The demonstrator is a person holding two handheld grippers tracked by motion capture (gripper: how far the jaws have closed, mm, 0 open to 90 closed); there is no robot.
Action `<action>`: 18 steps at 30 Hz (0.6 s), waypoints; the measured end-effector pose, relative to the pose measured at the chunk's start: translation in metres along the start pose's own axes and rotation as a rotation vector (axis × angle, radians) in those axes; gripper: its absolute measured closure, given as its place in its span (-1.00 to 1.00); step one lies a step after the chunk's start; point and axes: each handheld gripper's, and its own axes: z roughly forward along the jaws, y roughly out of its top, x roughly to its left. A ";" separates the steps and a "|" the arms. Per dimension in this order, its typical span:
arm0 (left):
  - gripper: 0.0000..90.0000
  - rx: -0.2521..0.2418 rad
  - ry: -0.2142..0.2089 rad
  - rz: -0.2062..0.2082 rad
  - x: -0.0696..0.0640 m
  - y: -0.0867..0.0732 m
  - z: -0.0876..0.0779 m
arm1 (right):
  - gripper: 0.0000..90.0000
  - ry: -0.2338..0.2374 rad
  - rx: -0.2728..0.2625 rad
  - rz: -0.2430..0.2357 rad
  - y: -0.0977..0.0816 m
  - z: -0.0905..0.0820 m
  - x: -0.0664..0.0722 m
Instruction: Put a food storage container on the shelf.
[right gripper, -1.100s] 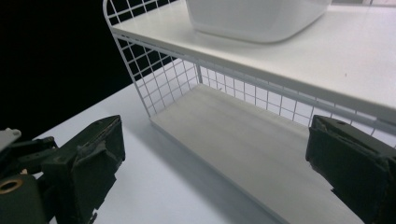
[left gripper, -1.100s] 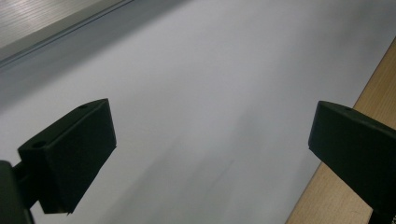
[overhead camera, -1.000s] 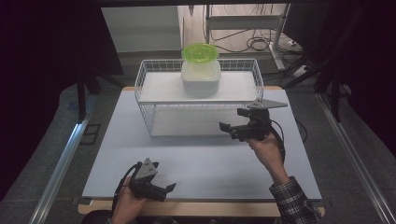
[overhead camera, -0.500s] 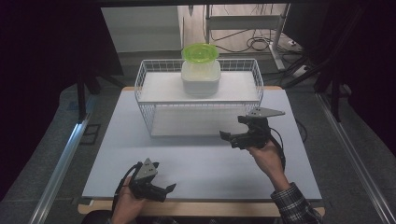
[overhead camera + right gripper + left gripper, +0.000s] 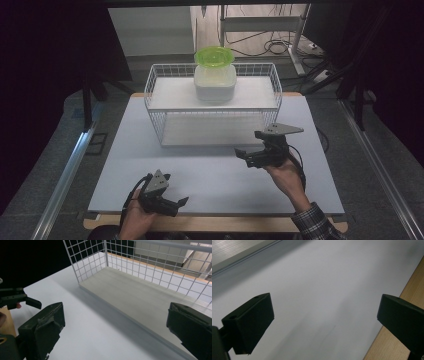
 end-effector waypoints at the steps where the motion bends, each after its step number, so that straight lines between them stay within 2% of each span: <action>1: -0.99 0.000 -0.005 -0.002 0.000 0.000 0.000 | -0.97 -0.005 0.003 -0.006 -0.002 -0.001 0.002; 18: -0.99 0.001 -0.004 0.000 0.000 0.000 0.001 | -0.98 -0.025 0.026 -0.042 -0.019 -0.006 0.011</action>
